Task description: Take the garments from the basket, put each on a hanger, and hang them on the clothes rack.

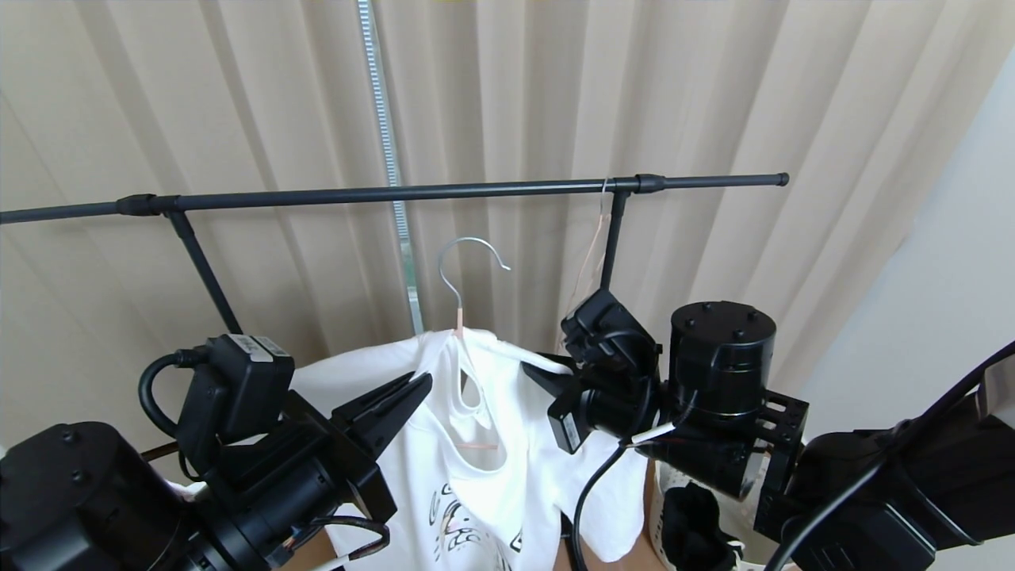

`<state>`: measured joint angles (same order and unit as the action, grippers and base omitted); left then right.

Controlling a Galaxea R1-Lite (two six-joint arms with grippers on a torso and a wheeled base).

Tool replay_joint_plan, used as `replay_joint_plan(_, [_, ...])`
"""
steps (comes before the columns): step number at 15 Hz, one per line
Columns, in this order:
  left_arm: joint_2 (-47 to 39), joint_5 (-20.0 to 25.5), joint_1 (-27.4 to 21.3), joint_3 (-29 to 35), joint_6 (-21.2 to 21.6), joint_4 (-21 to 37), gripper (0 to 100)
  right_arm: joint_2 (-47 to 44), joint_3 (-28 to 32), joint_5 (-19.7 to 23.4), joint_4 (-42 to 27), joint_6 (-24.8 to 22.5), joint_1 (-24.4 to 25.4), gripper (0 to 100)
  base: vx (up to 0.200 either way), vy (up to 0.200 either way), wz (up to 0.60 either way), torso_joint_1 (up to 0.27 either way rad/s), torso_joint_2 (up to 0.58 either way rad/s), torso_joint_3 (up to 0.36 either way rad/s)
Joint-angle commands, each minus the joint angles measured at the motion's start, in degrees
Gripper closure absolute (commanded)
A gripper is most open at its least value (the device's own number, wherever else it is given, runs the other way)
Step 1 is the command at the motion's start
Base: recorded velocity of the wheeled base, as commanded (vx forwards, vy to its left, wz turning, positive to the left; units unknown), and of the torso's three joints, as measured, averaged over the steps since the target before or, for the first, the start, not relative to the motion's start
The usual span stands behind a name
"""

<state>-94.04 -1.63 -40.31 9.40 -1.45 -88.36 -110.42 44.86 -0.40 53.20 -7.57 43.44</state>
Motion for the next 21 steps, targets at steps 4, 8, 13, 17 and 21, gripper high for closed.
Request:
replay_joint_plan(4, [-0.2,0.0,-0.3,-0.4,0.0,0.0,100,0.8,0.1,-0.1,2.0,0.5,-0.2,100,0.0,0.0,0.0,0.0,0.0,0.0])
replay_joint_plan(8, [-0.4,0.1,-0.7,-1.2,0.3,0.0,0,1.0,0.1,-0.2,2.2,0.5,-0.1,100,0.0,0.0,0.0,0.0,0.0,0.0])
replay_joint_plan(13, [0.2,0.0,-0.8,-1.1,0.4,-0.1,0,0.8,0.4,-0.2,3.1,0.7,-1.2,100,0.0,0.0,0.0,0.0,0.0,0.0])
replay_joint_plan(17, [4.6,0.8,-0.8,-1.0,3.7,-1.2,0,1.1,0.9,0.2,3.2,0.7,-5.8,100,0.0,0.0,0.0,0.0,0.0,0.0])
replay_joint_plan(21, [4.9,4.4,9.6,1.3,2.9,2.7,0,2.1,0.4,6.6,3.1,-0.2,-12.2,100,0.0,0.0,0.0,0.0,0.0,0.0])
